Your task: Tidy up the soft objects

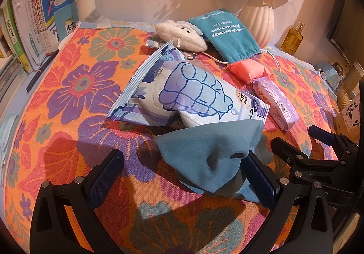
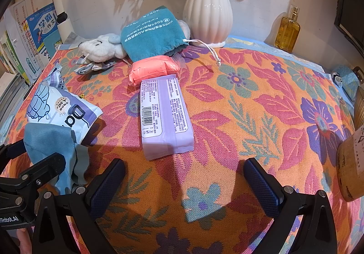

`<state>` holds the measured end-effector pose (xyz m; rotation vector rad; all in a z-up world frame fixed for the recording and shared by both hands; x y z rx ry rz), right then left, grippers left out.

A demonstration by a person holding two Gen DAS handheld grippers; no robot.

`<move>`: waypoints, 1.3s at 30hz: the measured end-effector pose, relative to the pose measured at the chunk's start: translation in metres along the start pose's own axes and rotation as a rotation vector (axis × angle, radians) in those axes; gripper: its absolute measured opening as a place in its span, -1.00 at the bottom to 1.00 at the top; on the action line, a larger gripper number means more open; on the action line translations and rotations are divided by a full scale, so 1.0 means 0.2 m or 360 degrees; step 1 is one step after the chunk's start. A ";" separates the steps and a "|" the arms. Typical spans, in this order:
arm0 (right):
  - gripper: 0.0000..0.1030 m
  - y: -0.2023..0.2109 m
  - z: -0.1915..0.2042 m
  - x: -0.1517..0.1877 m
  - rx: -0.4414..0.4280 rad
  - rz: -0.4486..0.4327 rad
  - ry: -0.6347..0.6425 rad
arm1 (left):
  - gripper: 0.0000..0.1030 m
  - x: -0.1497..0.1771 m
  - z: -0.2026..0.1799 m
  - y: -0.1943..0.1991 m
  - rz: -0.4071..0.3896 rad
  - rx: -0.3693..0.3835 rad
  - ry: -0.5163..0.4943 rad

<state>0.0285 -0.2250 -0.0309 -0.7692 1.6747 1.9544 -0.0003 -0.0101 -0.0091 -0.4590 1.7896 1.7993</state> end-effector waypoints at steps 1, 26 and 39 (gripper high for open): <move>1.00 0.00 0.00 0.00 0.0000 0.0000 0.0000 | 1.00 0.00 0.00 0.00 0.0000 0.0000 0.0001; 1.00 0.14 -0.02 0.15 -0.0143 0.0111 0.0074 | 0.98 0.02 0.07 0.08 -0.0024 0.0280 0.0148; 0.19 -0.05 0.05 -0.12 -0.0097 0.0035 0.0193 | -0.69 0.05 -0.14 0.09 -0.0061 0.0212 -0.0094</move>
Point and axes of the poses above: each gripper's, at about its wrist camera, not at the fingertips, and y roughly against the way its jaws point, z to its left, x to its underside, the point moved 3 cm from there along -y, roughly the way its jaws point, and after that the axes turned 9 degrees about -x, right-handed, at the moved point
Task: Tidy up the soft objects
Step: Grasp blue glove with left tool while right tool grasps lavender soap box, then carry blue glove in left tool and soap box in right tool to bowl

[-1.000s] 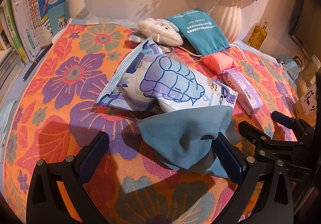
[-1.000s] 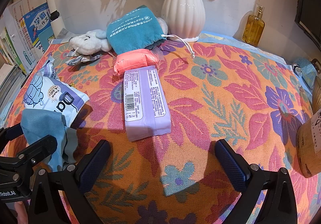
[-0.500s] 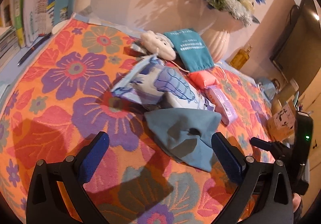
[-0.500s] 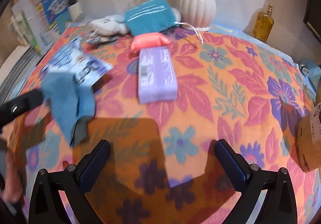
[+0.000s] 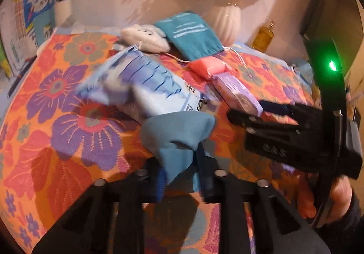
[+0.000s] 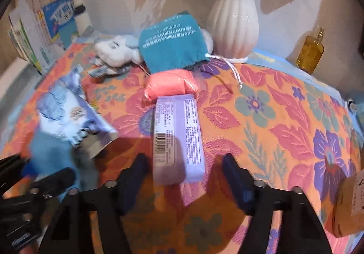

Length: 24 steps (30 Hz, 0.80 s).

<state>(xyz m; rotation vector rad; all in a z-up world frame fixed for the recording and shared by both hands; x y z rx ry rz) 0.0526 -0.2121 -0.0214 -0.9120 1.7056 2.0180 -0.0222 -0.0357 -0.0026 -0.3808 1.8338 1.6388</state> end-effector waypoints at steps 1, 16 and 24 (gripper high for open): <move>0.05 0.01 0.01 -0.01 0.0008 -0.0026 0.0009 | -0.74 0.00 -0.01 0.01 -0.0017 -0.0022 -0.0025; -0.24 0.27 -0.09 0.28 -0.0075 -0.0107 -0.0199 | -0.78 0.11 -0.08 0.21 -0.0096 0.0181 0.0015; -0.24 0.51 -0.26 0.50 0.0000 -0.0118 -0.0357 | -0.78 0.12 -0.37 0.34 -0.0154 0.0330 -0.0131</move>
Point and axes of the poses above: each gripper's, at about its wrist camera, not at the fingertips, and y roughly against the way its jaws point, z to its left, x to its underside, the point moved 3 cm from there along -y, roughly the way its jaws point, and after that the axes turned 9 degrees about -x, right-handed, at the moved point
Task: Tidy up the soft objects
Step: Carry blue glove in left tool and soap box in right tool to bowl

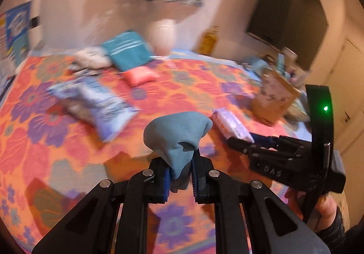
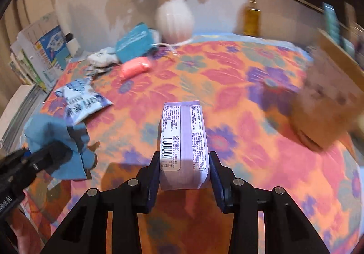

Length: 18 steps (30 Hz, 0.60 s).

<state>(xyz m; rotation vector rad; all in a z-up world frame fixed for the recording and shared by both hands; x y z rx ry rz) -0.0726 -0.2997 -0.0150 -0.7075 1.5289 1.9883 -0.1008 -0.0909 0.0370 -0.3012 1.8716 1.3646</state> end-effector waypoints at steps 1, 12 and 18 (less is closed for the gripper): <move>-0.24 0.04 -0.03 0.02 0.0013 -0.0009 -0.0016 | -0.78 -0.01 -0.07 -0.01 0.0000 0.0036 -0.0031; -0.24 0.52 -0.62 0.15 0.0216 -0.0203 -0.0377 | -0.78 -0.14 -0.80 -0.12 0.0034 0.0407 -0.0342; -0.24 0.69 -0.80 0.17 0.0302 -0.0267 -0.0481 | -0.78 -0.16 -1.06 -0.17 0.0079 0.0509 -0.0460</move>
Point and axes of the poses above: each gripper's, at about its wrist camera, not at the fingertips, and y roughly against the way its jaws point, z to its left, x to its underside, the point moved 3 cm from there along -y, roughly the way its jaws point, and after that the axes turned 9 degrees about -x, right-handed, at the moved point
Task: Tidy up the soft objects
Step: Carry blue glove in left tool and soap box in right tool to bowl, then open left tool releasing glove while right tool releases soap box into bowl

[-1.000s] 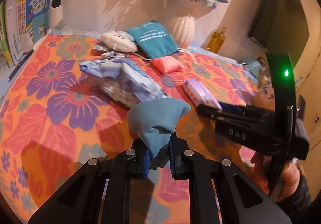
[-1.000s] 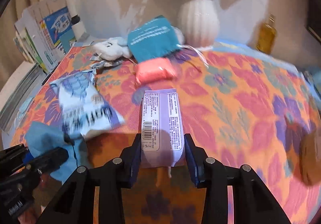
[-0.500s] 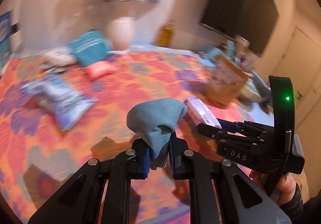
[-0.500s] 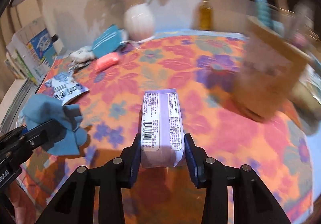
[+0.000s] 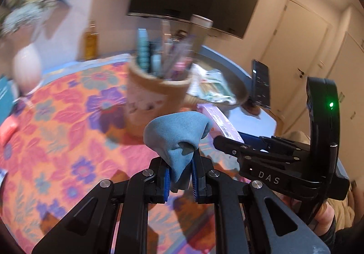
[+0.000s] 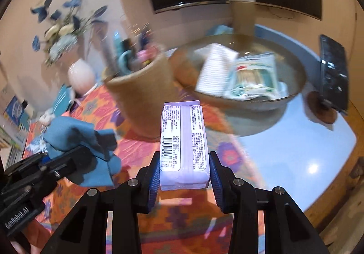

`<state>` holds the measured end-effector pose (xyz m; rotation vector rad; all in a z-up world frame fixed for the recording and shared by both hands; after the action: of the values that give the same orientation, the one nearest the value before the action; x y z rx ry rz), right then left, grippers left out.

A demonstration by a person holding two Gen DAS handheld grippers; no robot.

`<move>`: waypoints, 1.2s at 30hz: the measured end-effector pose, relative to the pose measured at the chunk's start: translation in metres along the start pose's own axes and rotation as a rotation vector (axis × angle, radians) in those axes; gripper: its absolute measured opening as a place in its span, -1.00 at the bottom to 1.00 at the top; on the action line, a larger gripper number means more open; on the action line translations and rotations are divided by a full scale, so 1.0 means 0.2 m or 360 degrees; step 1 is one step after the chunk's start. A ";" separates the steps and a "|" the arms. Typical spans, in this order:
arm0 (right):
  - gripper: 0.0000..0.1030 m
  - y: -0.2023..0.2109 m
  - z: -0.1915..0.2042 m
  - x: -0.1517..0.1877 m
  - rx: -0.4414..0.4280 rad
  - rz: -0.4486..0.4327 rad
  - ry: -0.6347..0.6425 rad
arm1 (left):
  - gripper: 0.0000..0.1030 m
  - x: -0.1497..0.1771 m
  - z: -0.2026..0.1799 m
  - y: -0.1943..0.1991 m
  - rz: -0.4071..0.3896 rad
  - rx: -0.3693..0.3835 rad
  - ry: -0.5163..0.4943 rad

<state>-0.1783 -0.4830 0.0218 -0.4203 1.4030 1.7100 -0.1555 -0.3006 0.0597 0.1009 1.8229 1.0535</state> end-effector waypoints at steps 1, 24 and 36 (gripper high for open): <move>-0.24 0.02 -0.03 -0.01 0.0009 -0.0017 -0.0013 | -0.78 -0.01 -0.04 -0.01 0.0005 0.0014 -0.0028; -0.24 0.18 -0.36 -0.34 0.0305 -0.0263 -0.0087 | -0.78 -0.43 -0.42 -0.26 -0.0136 0.0131 -0.0288; -0.17 -0.02 -0.51 -0.63 0.0298 -0.0229 -0.0129 | -0.34 -0.62 -0.39 -0.44 -0.0154 0.0005 -0.0137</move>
<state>-0.1296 -0.6273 0.0779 -0.3354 1.4243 1.4503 -0.1202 -0.4644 0.0967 0.0584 1.7345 0.9638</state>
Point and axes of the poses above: each gripper's, at about its wrist camera, not at the fingertips, and y roughly against the way its jaws point, z to its left, x to its underside, the point moved 3 cm from there along -y, roughly the way its jaws point, and after that the axes turned 9 degrees about -x, right-handed, at the moved point
